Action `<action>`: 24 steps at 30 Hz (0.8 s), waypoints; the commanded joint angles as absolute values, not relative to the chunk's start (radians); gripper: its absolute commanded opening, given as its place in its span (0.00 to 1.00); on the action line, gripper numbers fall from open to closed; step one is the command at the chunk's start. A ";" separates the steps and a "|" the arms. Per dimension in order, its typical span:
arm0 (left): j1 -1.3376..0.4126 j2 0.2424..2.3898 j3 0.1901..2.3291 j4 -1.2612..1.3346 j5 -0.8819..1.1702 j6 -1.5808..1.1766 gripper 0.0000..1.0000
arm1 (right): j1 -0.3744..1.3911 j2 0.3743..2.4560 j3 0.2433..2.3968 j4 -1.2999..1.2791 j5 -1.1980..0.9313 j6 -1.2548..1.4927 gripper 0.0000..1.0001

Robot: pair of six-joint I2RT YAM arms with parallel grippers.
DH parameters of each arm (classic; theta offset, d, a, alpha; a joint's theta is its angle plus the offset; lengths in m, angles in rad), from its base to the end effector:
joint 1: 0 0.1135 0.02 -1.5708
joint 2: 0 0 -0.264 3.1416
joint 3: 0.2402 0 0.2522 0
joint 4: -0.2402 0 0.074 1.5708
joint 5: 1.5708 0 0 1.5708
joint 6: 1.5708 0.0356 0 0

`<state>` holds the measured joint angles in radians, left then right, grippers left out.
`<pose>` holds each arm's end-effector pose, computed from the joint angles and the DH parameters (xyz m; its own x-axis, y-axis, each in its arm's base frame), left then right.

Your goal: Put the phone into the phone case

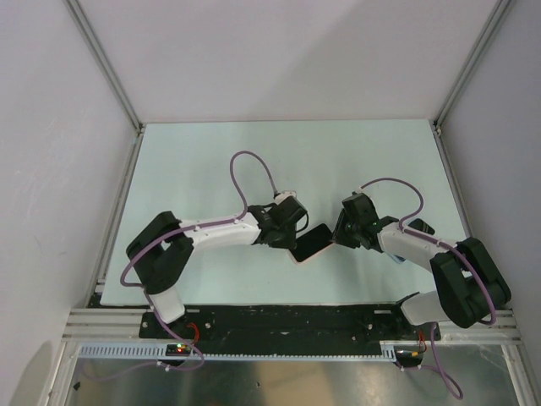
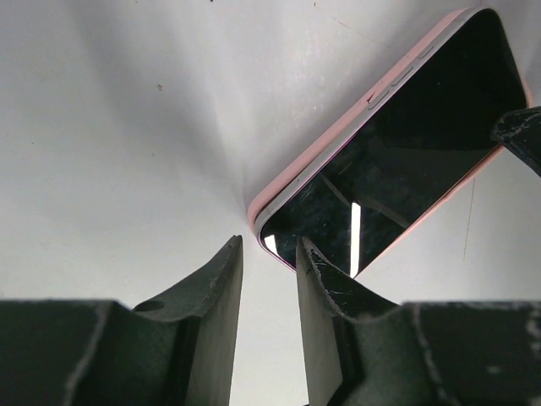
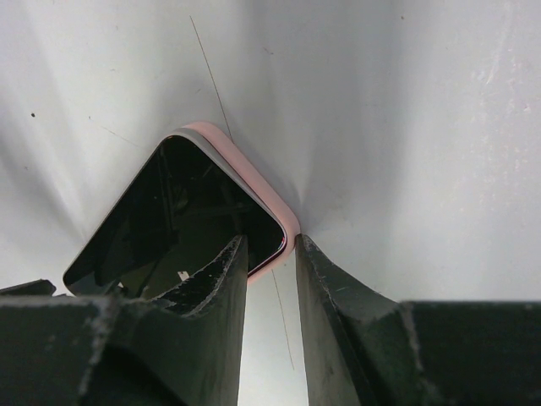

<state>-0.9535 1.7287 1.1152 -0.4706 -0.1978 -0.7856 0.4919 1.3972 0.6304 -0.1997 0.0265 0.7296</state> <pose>0.2067 -0.2791 0.1860 -0.8895 0.0552 -0.4535 0.1658 0.9640 -0.2080 0.2249 0.1195 0.1566 -0.8466 0.3024 -0.4381 0.1414 0.9212 0.3625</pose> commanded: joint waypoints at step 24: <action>-0.950 1.779 1.003 -0.331 -0.109 -0.813 0.10 | 0.507 1.452 0.631 -0.146 0.047 0.726 0.32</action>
<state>-0.9455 1.7393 1.0439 -0.3721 -0.1455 -0.8032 0.4919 1.3991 0.6304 -0.1993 0.0265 0.7292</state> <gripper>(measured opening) 0.217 0.326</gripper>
